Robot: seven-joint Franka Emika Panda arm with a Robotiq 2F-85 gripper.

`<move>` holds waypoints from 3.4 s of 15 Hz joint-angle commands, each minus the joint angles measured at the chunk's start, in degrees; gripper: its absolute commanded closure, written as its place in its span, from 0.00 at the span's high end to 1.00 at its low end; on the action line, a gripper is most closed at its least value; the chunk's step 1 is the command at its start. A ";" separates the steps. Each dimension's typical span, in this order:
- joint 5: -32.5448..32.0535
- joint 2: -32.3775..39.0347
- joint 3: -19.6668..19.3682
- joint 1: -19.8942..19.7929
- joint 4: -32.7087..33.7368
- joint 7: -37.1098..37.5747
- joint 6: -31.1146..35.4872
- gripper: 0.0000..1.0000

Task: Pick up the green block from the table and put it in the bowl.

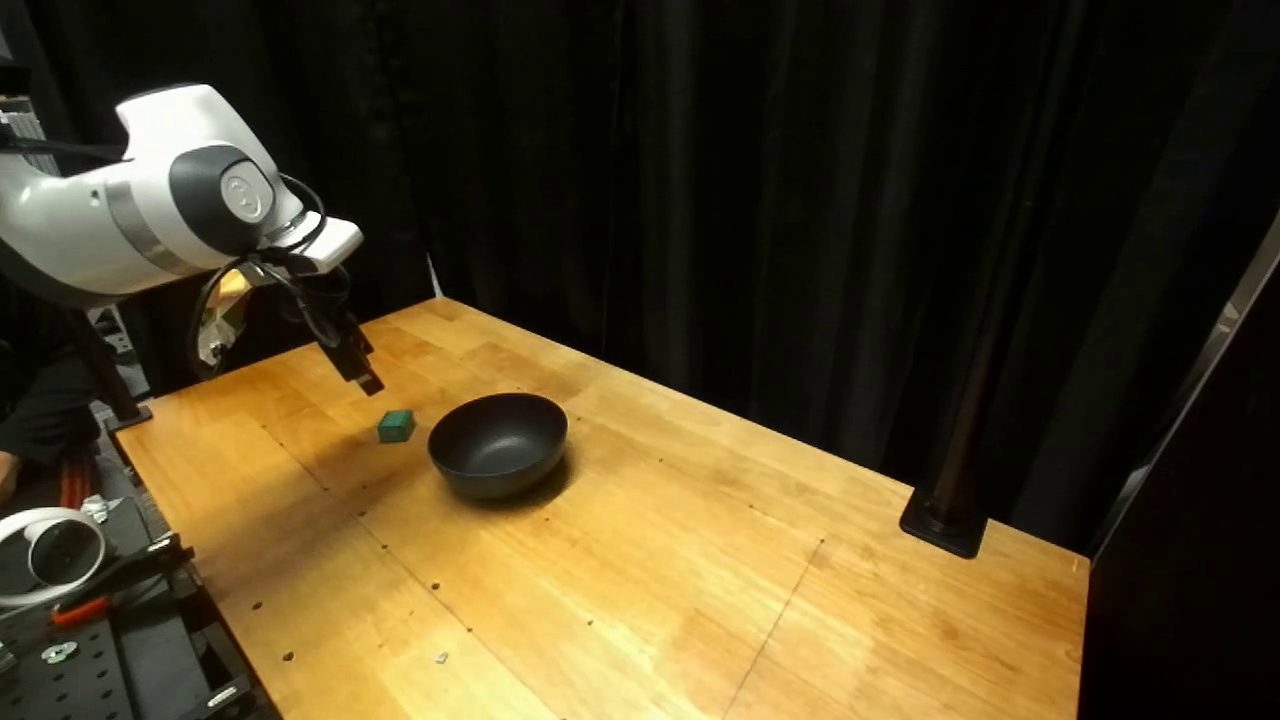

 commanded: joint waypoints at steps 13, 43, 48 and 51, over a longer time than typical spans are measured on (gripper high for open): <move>-29.52 31.46 -15.44 18.87 24.71 29.62 -9.72 0.67; -7.02 10.91 -33.12 30.12 23.66 24.54 -32.64 0.80; 14.06 2.50 -29.65 25.14 18.99 5.00 -24.80 1.00; 28.52 -3.35 -27.79 23.54 18.42 -8.21 -27.34 1.00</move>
